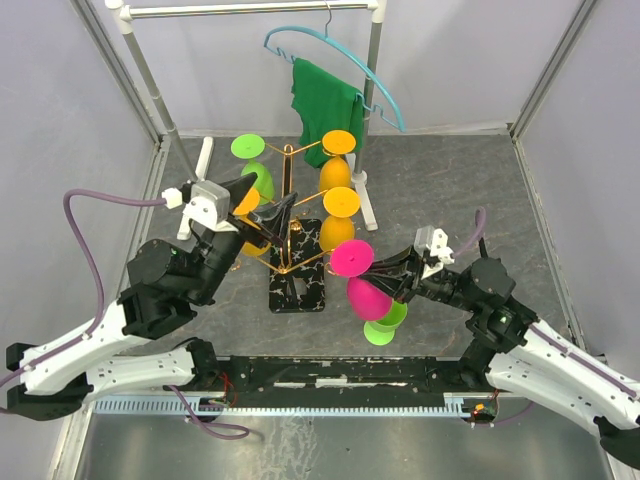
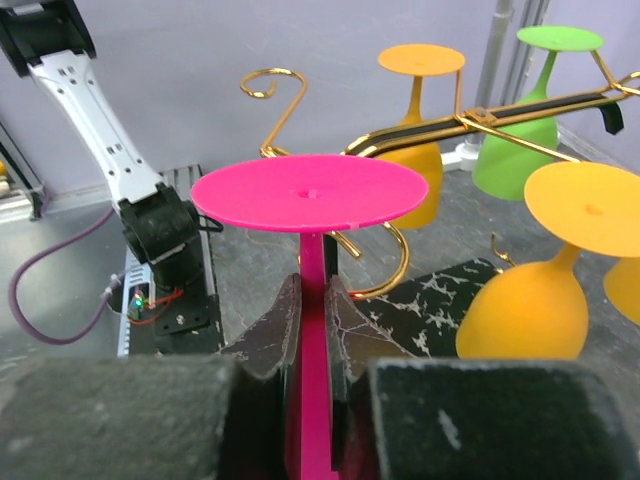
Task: Place the wine glass upside down on the wine glass rack
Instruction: Turn the wine glass upside down at the wine rack.
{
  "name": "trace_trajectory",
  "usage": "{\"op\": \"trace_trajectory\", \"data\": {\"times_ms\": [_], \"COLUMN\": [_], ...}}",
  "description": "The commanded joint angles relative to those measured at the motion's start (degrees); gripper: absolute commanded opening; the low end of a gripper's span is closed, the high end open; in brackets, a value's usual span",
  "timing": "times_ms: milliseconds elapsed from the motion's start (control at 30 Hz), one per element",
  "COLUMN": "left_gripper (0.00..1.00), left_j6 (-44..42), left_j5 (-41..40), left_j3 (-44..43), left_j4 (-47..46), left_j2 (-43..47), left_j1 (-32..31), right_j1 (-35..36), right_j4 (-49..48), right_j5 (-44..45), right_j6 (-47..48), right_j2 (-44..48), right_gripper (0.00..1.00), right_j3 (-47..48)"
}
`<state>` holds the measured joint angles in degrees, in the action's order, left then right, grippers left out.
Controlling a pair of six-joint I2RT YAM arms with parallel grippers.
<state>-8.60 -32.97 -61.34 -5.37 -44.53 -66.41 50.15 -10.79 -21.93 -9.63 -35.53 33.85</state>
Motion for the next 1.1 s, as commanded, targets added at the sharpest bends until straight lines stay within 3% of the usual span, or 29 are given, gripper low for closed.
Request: {"op": "trace_trajectory", "data": {"times_ms": [0,200,500,1067], "left_gripper": [0.84,0.85,0.85,0.86], "left_j6": [1.53,1.44,1.15,0.53], "left_j5": [-1.87,-2.54,-3.57,-5.13], "left_j3": [-1.24,-1.15,-0.71,-0.23], "left_j4": [-0.13,-0.51,-1.37,-1.82], "left_j2": [0.14,-0.22,-0.98,-1.96], "left_j1": [-0.3,-0.3,-0.32,-0.21], "right_j1": [0.17,0.17,0.5,3.11], "right_j4": [-8.07,-11.45,-28.33,-49.04], "right_j5": [-3.08,-5.38,-6.9,-5.58], "right_j6": [-2.75,-6.86,-14.43,-13.74], "right_j2": [1.62,2.47,-0.98,-12.56], "right_gripper": [0.04,0.03,0.01,0.01], "right_j3": [-0.55,-3.56,-10.77,-15.86]}}
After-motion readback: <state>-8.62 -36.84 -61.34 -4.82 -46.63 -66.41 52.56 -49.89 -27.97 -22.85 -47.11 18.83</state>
